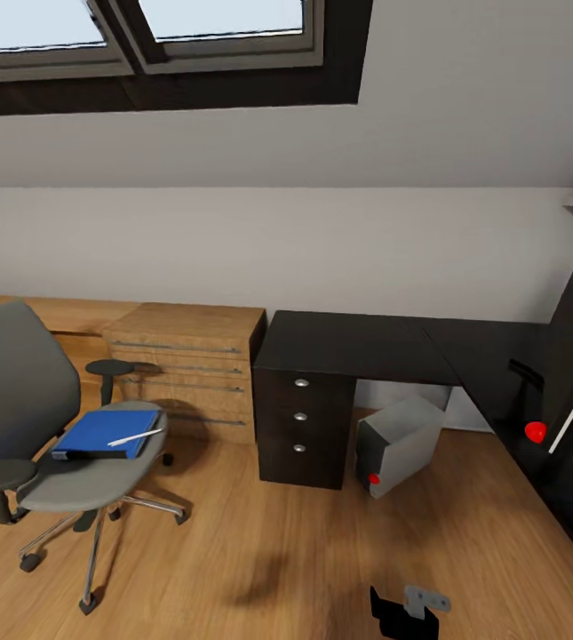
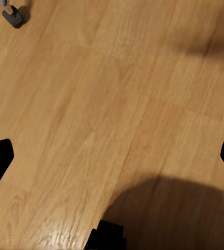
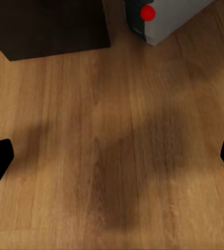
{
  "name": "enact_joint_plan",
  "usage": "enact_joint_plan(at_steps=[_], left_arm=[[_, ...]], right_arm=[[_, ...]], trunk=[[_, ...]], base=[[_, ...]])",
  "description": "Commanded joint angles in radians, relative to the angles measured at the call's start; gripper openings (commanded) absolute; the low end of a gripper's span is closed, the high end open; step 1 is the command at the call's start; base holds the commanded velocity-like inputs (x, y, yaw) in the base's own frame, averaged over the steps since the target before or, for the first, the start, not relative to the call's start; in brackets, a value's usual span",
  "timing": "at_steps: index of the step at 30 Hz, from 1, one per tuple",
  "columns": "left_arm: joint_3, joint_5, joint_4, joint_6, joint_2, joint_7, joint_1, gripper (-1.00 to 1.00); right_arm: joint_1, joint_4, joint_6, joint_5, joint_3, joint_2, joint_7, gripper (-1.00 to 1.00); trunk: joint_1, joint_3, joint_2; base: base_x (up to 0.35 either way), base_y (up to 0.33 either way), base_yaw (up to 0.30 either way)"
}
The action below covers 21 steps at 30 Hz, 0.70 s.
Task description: In the bedroom, organize the workspace by keeping the computer under the desk, ensuring the monitor is on the desk, placing the keyboard on the desk next to the monitor, placing the mouse on the desk next to the keyboard, moving the folder from the swivel chair onto the desk next to the mouse, stacking the notebook on top of the folder with the pen on top of the notebook, and positioning the swivel chair next to the desk.
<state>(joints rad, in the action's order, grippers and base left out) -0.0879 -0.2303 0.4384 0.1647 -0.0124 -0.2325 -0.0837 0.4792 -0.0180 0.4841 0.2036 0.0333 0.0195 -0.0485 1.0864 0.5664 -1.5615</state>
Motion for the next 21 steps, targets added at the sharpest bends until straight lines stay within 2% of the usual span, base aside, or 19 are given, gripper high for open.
enact_joint_plan(at_steps=[1,3,7,13,15,18,21], left_arm=[[-0.009,-0.01,-0.008,0.005,0.0,-0.006,-0.001,1.0],[-0.009,-0.009,-0.019,0.005,0.0,-0.005,-0.001,1.0],[-0.01,-0.005,-0.034,0.005,-0.022,0.002,-0.001,1.0],[-0.01,-0.005,-0.043,0.005,-0.035,0.002,-0.001,1.0],[-0.01,-0.005,-0.04,0.004,-0.048,0.002,-0.001,1.0],[-0.011,-0.002,0.003,0.0,-0.098,-0.004,-0.003,1.0],[-0.012,0.002,0.049,-0.033,-0.109,-0.005,-0.004,1.0]], right_arm=[[0.001,-0.002,0.005,0.006,0.003,0.0,-0.003,1.0],[0.001,-0.002,0.007,0.007,0.003,-0.001,-0.003,1.0],[-0.003,-0.001,0.011,0.008,0.005,-0.003,-0.002,1.0],[-0.006,0.0,0.014,0.008,0.005,-0.003,-0.002,1.0],[-0.006,0.0,0.016,0.008,0.005,-0.003,-0.002,1.0],[-0.007,0.0,0.021,0.007,0.004,-0.003,-0.003,1.0],[-0.007,0.0,0.021,0.007,0.004,-0.003,-0.003,1.0]], trunk=[[-0.004,-0.002,0.007],[-0.012,-0.008,0.021],[-0.027,-0.021,0.049],[-0.05,-0.039,0.091],[-0.058,-0.046,0.105],[-0.069,-0.055,0.126],[-0.081,-0.065,0.147]], base=[[0.0,0.0,-0.002],[0.0,0.0,-0.001],[0.0,0.0,0.0],[0.0,0.0,0.0],[0.0,0.0,0.0],[0.0,0.0,0.0],[0.0,0.0,0.0]])
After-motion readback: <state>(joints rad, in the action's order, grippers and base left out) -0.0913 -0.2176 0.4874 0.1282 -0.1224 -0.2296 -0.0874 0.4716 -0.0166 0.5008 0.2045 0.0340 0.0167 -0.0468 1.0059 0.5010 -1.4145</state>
